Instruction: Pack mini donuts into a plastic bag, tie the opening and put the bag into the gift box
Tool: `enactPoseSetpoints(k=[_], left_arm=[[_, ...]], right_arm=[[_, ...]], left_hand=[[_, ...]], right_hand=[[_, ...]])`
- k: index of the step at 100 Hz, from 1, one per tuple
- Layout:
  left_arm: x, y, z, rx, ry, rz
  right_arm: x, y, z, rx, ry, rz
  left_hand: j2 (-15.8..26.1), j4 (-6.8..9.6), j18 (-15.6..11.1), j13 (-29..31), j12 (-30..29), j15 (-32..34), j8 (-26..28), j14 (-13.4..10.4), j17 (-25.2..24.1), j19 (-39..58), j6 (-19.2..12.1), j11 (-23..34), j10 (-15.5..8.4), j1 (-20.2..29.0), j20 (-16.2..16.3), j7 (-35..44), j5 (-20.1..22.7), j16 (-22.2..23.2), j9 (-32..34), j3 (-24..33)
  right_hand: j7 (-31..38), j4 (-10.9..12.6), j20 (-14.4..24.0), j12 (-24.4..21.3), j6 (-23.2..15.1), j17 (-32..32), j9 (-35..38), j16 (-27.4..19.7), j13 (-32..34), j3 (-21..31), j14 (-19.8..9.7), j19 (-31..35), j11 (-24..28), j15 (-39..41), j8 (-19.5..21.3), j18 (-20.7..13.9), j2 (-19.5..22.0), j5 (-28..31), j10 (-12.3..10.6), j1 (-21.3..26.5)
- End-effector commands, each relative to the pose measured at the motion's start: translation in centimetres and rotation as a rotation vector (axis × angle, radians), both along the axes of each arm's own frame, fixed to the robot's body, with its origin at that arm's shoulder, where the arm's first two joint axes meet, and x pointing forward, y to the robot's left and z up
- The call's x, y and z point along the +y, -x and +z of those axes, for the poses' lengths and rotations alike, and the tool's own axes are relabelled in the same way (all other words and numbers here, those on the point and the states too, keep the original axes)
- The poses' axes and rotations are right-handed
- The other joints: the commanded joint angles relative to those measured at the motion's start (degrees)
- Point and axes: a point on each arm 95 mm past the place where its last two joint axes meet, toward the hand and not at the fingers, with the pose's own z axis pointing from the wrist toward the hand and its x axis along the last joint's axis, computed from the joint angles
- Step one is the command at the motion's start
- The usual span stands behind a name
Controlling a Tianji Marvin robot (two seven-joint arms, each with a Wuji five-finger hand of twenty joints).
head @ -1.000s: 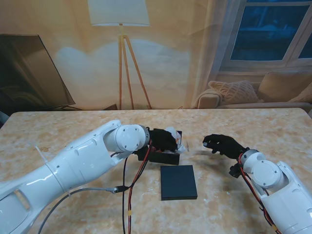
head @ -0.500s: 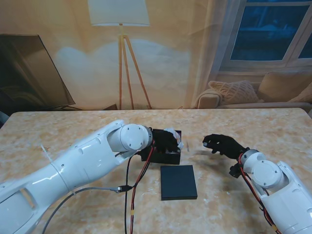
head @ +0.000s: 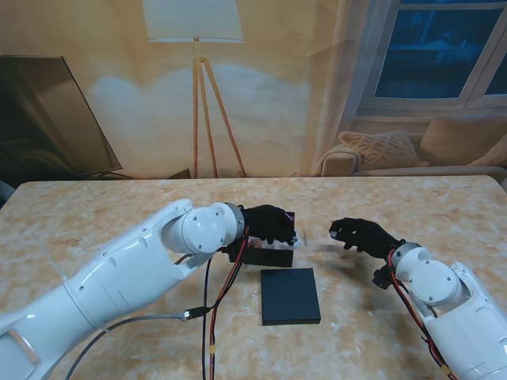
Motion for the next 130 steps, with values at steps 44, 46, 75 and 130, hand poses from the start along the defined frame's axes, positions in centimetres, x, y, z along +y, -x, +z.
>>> enactPoseSetpoints(k=[44, 46, 75, 130], left_arm=[[-2.8, 1.7, -0.2, 0.144, 0.077, -0.073], [-2.8, 1.6, -0.2, 0.15, 0.073, -0.071], [-2.1, 0.6, -0.2, 0.101, 0.034, -0.022], [-0.6, -1.6, -1.6, 0.075, -0.039, 0.028]], right_arm=[[0.2, 0.4, -0.4, 0.012, 0.001, 0.002], [0.2, 0.5, -0.4, 0.012, 0.001, 0.0], [0.1, 0.5, -0.3, 0.007, 0.003, -0.005], [0.0, 0.4, -0.5, 0.019, -0.005, 0.005]], left_hand=[[3.11, 1.77, 0.41, -1.77, -7.31, -8.79, -10.82, 1.04, -1.03, -3.78, 3.78, -8.18, 0.26, -4.92, -0.68, -12.23, 0.28, -7.33, -1.57, 3.14], [3.15, 1.77, 0.35, -2.43, -7.76, -9.36, -11.05, 1.13, -1.4, -4.08, 3.79, -8.66, 0.3, -4.87, -0.79, -12.78, -0.39, -7.77, -2.32, 2.95], [3.0, 1.85, 1.13, -5.21, -10.44, -10.87, -12.49, 1.49, -3.63, -4.98, 5.35, -11.42, 1.56, -5.48, -0.49, -16.28, -4.31, -8.77, -8.07, 2.54], [3.62, 1.86, -1.54, -13.79, -12.52, -19.44, -13.71, -0.8, -9.04, -15.12, 5.62, -13.0, -0.3, -5.86, -6.17, -19.17, -7.62, -16.89, -13.66, 0.95]], right_hand=[[-0.44, 1.19, -0.33, -0.02, -0.36, -0.33, -0.55, 0.27, 0.8, -0.94, -0.37, 0.09, -0.29, 0.79, -0.08, 0.28, 0.09, -0.37, -0.1, 0.31], [-0.42, 1.19, -0.32, -0.01, -0.39, -0.33, -0.55, 0.28, 0.87, -0.94, -0.27, 0.09, -0.28, 0.83, -0.08, 0.31, 0.09, -0.34, -0.07, 0.31], [-0.29, 1.17, -0.25, 0.15, -0.37, -0.32, -0.37, 0.52, 0.95, -0.98, -0.43, 0.19, -0.09, 1.25, -0.02, 0.36, 0.08, -0.19, -0.16, 0.3], [-0.42, 1.18, -0.3, 0.14, -0.38, -0.31, -0.35, 0.52, 0.98, -0.98, -0.41, 0.07, -0.2, 1.31, -0.11, 0.22, 0.1, -0.2, -0.09, 0.38]])
